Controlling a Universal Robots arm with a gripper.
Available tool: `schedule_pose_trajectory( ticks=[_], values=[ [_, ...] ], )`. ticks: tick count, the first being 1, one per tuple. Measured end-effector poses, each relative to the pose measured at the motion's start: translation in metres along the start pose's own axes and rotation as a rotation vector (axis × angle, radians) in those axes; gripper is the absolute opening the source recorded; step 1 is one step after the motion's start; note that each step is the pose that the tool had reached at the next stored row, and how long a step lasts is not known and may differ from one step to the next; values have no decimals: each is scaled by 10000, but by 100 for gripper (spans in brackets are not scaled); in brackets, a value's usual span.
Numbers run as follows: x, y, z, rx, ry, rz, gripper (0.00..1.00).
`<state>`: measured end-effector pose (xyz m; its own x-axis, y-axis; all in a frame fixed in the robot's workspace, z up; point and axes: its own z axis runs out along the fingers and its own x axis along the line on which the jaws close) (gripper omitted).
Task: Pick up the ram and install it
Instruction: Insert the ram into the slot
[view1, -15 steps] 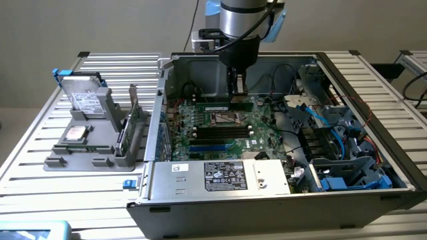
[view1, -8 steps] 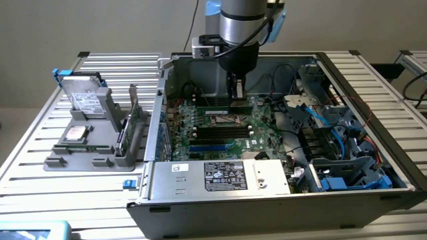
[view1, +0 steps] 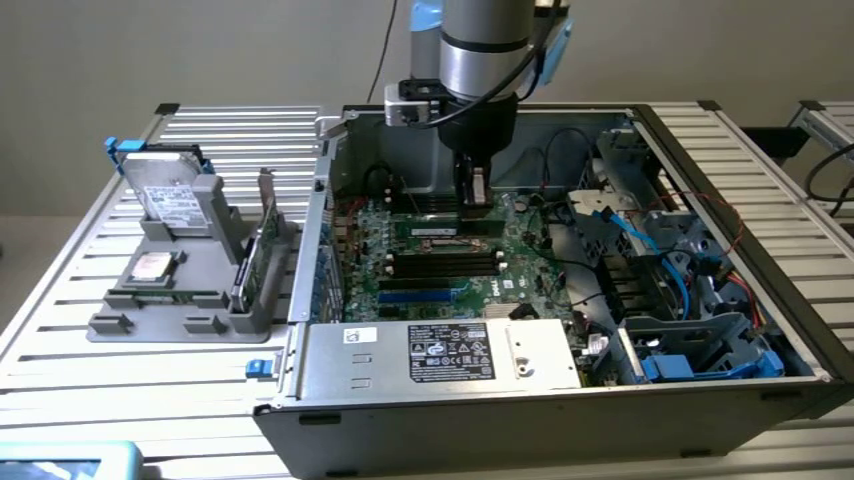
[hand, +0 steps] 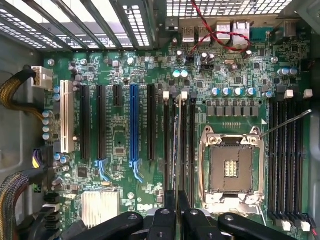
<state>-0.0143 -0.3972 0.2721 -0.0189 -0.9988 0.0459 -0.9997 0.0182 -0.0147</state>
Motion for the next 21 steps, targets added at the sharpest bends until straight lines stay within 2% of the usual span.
schedule_pose_trajectory(
  ticks=[9, 14, 21],
  values=[
    [3, 0, 68, 0, 5, -25, 14],
    [3, 0, 77, 2, 74, -45, 14],
    [2, -6, 91, 10, 74, -193, 14]
  ],
)
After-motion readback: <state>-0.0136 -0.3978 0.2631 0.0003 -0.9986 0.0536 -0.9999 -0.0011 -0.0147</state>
